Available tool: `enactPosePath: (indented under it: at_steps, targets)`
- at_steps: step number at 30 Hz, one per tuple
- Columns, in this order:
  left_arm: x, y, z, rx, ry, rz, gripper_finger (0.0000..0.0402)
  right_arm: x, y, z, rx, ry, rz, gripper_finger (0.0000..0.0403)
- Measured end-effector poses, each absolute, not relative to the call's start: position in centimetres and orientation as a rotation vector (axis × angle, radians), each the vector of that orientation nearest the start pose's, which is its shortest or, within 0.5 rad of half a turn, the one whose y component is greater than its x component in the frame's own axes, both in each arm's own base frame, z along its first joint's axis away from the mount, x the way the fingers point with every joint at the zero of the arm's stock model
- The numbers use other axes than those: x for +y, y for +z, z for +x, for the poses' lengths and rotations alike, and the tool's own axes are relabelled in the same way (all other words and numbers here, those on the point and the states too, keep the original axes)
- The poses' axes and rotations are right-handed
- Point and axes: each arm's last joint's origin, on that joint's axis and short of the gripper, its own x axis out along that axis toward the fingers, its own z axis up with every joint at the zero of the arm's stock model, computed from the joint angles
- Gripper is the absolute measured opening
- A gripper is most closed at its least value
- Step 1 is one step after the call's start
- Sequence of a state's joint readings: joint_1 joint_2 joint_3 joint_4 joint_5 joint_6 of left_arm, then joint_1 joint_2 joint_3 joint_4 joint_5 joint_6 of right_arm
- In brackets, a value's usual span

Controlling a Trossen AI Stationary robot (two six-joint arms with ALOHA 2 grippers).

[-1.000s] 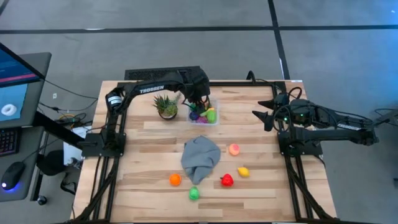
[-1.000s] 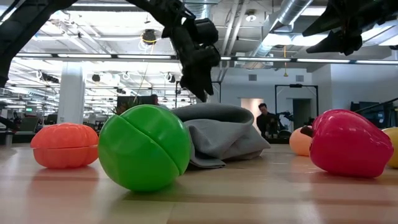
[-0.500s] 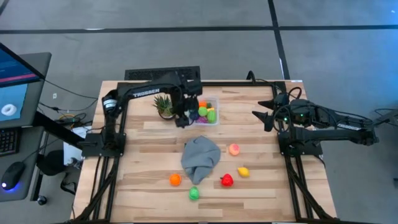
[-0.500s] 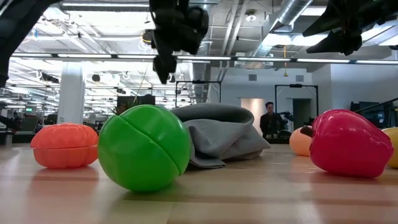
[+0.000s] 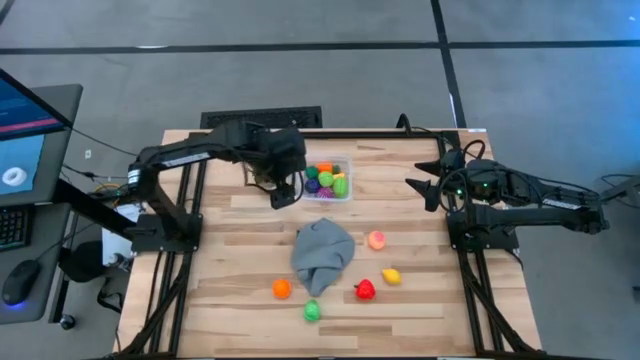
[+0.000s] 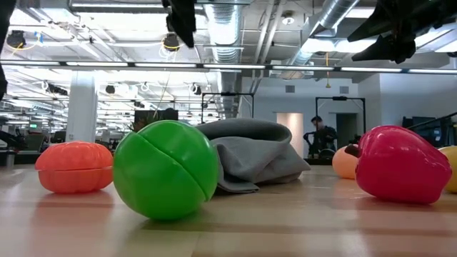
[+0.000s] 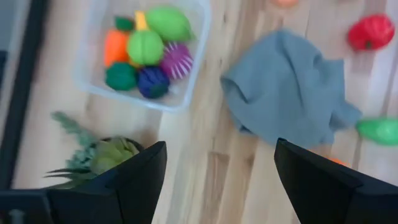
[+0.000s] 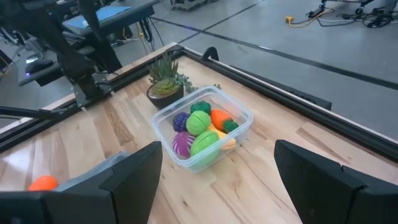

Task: Pick and placing Produce into tupperware
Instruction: Put the orange pumpkin into the transparent container

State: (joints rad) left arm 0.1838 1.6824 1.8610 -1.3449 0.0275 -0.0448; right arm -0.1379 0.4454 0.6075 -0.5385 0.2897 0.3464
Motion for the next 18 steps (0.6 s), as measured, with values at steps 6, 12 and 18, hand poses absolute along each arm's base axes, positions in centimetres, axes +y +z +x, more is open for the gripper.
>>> enactPosePath:
  at_steps: [6, 12, 18]
  targets:
    - [3.2, 40.3, 29.2, 1.078, 0.26, -0.118, 0.0286, -2.2, 28.1, 10.1, 0.299, -0.481, 0.321, 0.0333]
    - [-0.2, 41.3, 27.3, 1.064, 0.362, -0.072, 0.0286, -2.2, 28.1, 10.1, 0.299, -0.481, 0.322, 0.0333]
    - [-3.7, 41.2, 25.5, 1.047, 0.58, 0.01, 0.0286, -2.1, 28.1, 10.1, 0.304, -0.455, 0.327, 0.0333]
